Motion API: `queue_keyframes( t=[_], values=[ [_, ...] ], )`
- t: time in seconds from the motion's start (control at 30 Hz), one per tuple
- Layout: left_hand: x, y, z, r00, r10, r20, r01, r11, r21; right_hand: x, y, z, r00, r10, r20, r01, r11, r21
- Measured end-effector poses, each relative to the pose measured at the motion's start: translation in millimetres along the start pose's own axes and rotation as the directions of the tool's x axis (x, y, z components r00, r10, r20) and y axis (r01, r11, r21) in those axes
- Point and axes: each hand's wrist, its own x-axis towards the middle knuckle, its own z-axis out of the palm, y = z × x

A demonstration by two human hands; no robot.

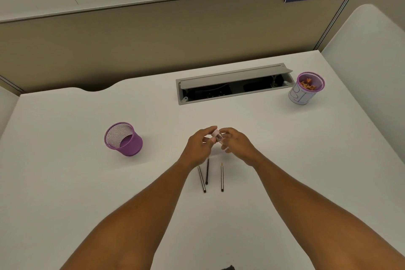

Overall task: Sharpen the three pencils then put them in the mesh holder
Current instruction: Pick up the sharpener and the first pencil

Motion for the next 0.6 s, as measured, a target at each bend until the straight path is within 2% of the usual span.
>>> queue_keyframes(
  t=[0.2,0.5,0.6],
  values=[
    [2.0,-1.4,-5.9,0.999,0.044,0.013,-0.044,0.999,0.003,1.4,-4.6,0.0,0.996,0.089,0.015,-0.09,0.986,0.139],
    [-1.1,10.8,-7.2,0.999,0.048,0.016,-0.049,0.997,0.064,-2.1,-10.3,-0.4,0.995,0.097,0.021,-0.099,0.985,0.144],
    [-2.8,14.2,-6.1,0.988,0.15,0.039,-0.154,0.978,0.142,-1.0,-11.4,1.4,0.994,0.107,0.014,-0.108,0.983,0.147]
  ],
)
